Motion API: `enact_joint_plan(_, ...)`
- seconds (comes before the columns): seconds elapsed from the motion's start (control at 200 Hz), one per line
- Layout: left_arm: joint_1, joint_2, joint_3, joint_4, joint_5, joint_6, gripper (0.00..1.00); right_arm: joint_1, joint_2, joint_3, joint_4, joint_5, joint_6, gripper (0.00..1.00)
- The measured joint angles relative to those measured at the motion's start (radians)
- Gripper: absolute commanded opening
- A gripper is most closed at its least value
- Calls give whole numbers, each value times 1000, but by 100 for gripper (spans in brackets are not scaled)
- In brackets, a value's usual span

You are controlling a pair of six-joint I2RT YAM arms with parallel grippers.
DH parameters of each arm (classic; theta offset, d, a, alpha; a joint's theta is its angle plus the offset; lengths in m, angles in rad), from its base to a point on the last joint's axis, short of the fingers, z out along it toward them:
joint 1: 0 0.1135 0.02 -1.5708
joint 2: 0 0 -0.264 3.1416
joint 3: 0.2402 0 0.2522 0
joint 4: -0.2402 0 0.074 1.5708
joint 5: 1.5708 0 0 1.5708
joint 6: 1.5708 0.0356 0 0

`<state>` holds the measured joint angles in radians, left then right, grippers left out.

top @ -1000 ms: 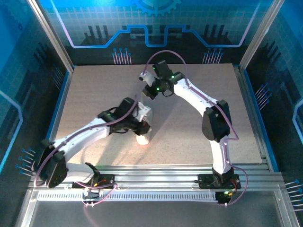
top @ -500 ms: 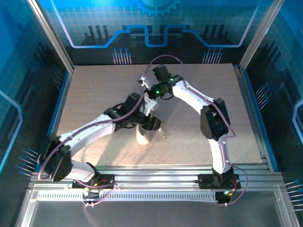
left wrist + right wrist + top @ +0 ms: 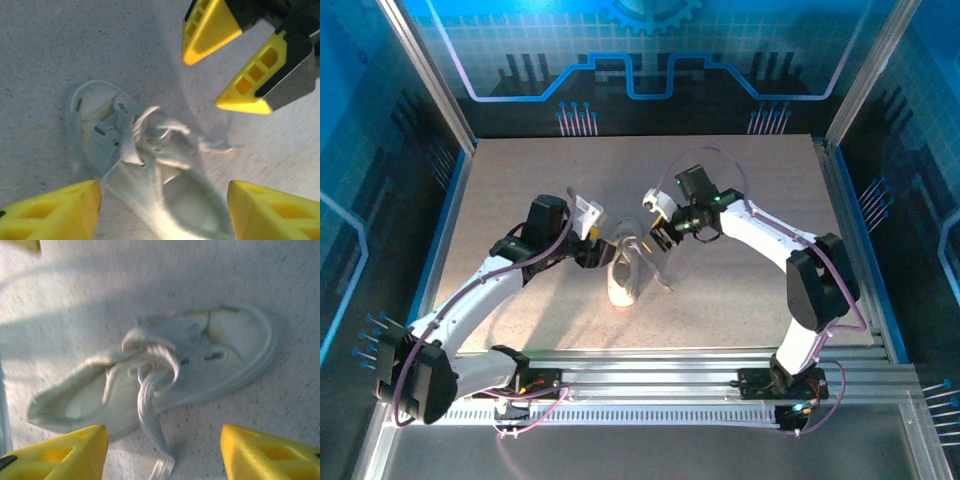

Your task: Tie the shoes

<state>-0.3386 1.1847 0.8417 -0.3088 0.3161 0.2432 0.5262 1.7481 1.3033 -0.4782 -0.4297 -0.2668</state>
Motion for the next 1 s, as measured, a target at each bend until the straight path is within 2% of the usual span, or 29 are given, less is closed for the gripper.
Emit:
enact_joint_plan(0.095,92,41,-11,1,68,201,67,34,27,-8,-22,46,-44,63)
enact_joint_plan(0.175,162,97,-12,4,119,307,66,61,56,-7,-23,70,-64,63)
enact_joint_plan(0.255,195,171,-11,16,157,378,64,78,92,3,-25,85,-75,62)
enact_joint_plan(0.48,197,406,57,1,187,518,62,88,170,39,-34,136,-91,55)
enact_joint_plan(0.685,151,507,150,-8,151,605,60,88,171,39,-32,166,-94,36)
enact_joint_plan(0.776,119,547,180,-6,134,631,47,88,171,39,-25,173,-90,19)
enact_joint_plan(0.856,90,576,197,-15,118,639,22,88,171,39,-19,185,-93,0)
enact_joint_plan(0.931,81,578,217,-10,102,646,1,88,171,39,-18,195,-77,0)
enact_joint_plan(0.996,74,578,224,-6,98,640,0,85,170,39,-18,213,-73,0)
